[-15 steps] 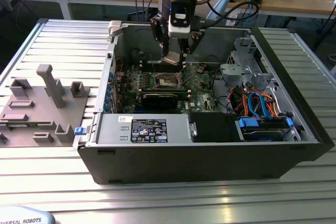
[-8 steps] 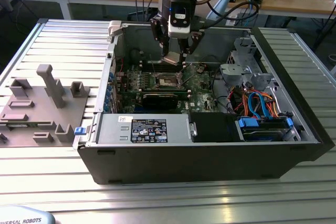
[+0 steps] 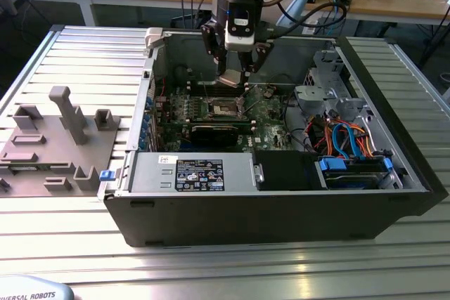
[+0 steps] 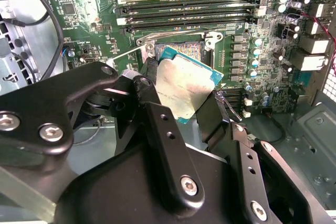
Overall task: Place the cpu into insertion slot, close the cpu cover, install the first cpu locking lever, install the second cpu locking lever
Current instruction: 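Place the cpu into insertion slot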
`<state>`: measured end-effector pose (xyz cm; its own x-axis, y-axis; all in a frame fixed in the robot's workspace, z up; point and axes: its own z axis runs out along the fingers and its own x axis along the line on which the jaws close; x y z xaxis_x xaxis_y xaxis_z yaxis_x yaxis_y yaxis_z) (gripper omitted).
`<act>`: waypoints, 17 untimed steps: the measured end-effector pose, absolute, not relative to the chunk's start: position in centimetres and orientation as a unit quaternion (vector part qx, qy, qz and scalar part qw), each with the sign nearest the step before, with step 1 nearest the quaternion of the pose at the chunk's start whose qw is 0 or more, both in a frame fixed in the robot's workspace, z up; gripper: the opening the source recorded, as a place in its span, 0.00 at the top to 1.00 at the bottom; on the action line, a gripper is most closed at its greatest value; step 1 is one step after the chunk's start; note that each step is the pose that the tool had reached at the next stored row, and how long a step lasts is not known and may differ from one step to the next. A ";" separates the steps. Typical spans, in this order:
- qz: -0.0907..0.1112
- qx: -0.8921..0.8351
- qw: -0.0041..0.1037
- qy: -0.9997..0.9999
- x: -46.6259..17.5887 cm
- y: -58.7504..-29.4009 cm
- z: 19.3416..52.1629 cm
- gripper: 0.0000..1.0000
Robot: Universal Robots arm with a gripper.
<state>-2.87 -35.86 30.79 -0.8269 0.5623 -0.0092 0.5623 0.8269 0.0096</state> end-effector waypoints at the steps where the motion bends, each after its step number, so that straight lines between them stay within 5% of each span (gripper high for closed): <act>1: 0.003 0.295 0.006 0.956 -2.9 -35.9 30.8 0.46; 17: 0.003 0.300 0.006 0.954 -2.9 -35.9 30.7 0.46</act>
